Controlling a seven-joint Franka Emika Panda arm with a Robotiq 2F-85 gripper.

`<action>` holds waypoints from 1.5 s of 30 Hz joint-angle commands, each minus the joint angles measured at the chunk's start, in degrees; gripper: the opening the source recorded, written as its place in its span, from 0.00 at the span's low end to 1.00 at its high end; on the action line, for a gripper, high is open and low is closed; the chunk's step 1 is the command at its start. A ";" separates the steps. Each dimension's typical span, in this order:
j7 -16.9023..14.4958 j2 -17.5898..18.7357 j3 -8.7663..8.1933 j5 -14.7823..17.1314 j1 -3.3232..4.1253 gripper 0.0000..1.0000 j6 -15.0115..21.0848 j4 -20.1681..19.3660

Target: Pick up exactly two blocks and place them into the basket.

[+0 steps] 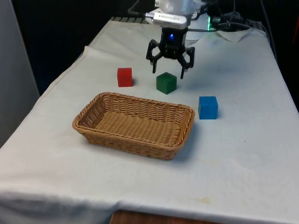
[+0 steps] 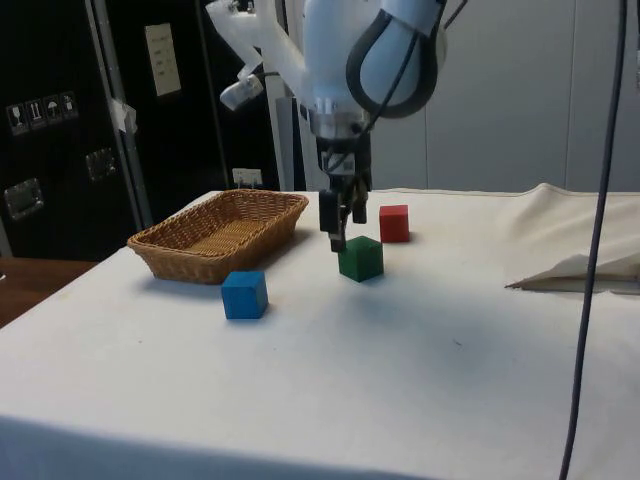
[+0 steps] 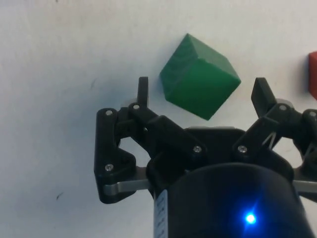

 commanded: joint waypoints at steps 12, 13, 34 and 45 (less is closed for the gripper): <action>0.29 3.38 -0.40 -0.40 0.23 1.00 3.09 -0.46; 0.23 3.84 -0.23 -0.11 0.11 1.00 3.61 -0.46; 0.34 5.90 0.06 0.11 -0.06 0.34 5.50 -0.17; 0.34 5.90 0.00 0.11 -0.06 0.20 5.56 -0.11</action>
